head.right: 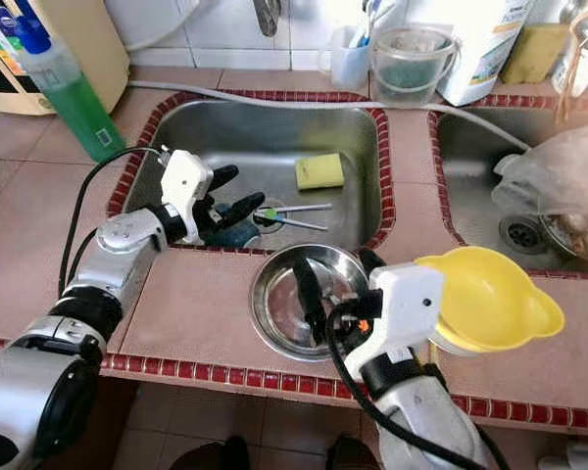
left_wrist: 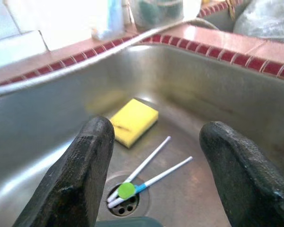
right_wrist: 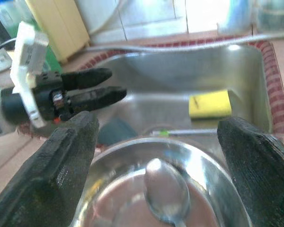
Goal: Kitchen organization
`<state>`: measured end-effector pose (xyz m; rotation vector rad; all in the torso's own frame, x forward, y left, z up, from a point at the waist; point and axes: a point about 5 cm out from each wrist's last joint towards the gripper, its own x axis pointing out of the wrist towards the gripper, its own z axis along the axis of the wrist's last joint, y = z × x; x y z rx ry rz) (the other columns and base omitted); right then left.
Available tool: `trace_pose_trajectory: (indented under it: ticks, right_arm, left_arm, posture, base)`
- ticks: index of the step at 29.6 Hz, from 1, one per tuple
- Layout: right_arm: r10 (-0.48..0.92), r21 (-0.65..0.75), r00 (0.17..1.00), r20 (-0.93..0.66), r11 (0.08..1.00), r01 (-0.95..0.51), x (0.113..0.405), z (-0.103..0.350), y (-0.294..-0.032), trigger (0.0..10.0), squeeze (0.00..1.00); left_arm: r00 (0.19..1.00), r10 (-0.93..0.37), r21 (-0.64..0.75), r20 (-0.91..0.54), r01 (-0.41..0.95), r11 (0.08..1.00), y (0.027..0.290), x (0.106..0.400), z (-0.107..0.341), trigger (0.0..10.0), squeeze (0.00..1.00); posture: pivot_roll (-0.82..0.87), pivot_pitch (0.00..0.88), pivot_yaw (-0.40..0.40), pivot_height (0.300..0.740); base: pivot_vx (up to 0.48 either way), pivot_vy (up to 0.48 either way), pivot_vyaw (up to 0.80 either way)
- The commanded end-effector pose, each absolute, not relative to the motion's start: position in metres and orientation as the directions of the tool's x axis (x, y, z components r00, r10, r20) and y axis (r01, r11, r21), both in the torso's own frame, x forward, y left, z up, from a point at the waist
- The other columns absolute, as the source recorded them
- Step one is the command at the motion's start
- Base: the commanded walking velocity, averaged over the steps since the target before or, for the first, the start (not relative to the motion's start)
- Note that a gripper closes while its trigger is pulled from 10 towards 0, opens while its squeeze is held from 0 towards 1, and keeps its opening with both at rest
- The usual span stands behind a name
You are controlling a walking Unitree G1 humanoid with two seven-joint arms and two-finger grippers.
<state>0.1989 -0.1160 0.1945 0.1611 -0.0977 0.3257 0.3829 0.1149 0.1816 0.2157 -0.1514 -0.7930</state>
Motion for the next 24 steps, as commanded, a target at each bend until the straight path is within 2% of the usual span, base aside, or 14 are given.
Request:
trace_pose_trajectory:
  ticks: [1,14,24]
  right_arm:
    - [0.306,0.141,0.943,0.133,0.936,-0.324,0.201,0.193,-0.117,10.0,0.0]
    - [0.25,0.123,0.946,0.205,0.953,-0.278,0.224,0.194,-0.126,10.0,0.0]
    - [0.227,0.122,0.942,0.248,0.957,-0.263,0.236,0.194,-0.127,10.0,0.0]
  left_arm:
    - [0.71,-0.701,0.232,0.07,0.672,0.703,0.122,0.382,0.18,10.0,0.0]
    - [0.767,-0.625,0.166,0.147,0.604,0.78,0.133,0.376,0.18,10.0,0.0]
    - [0.781,-0.601,0.138,0.168,0.585,0.799,0.135,0.37,0.18,10.0,0.0]
  posture:
    - [-0.21,0.095,0.106,0.74]
    - [-0.19,0.026,0.118,0.74]
    - [-0.19,0.0,0.132,0.74]
  base:
    - [0.0,0.0,0.0]
    - [0.0,0.0,0.0]
    - [0.0,0.0,0.0]
